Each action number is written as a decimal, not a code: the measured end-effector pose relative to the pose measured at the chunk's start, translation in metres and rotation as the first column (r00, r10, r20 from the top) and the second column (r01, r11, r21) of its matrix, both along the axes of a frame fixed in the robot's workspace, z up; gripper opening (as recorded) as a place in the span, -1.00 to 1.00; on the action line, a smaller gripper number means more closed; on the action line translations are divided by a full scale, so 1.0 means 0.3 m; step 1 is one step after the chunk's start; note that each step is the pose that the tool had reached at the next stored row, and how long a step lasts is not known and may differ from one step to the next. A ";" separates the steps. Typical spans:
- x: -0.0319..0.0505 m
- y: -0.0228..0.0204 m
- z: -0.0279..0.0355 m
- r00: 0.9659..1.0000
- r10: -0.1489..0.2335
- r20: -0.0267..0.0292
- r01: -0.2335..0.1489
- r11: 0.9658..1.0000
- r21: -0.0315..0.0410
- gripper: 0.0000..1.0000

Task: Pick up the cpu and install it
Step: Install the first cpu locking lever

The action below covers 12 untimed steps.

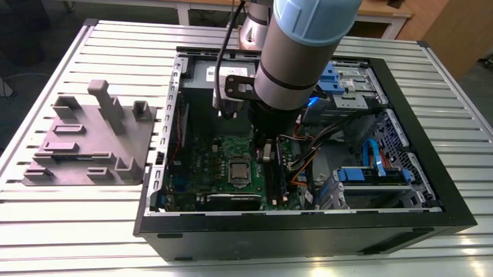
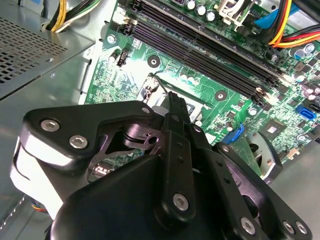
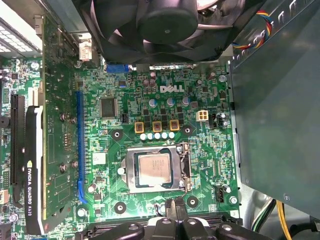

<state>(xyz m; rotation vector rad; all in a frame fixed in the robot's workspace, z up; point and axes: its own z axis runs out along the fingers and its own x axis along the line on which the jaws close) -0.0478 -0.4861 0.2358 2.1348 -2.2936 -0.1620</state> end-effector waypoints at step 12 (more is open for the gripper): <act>0.000 -0.010 -0.009 0.999 0.052 0.000 -0.052 0.999 -0.002 -0.80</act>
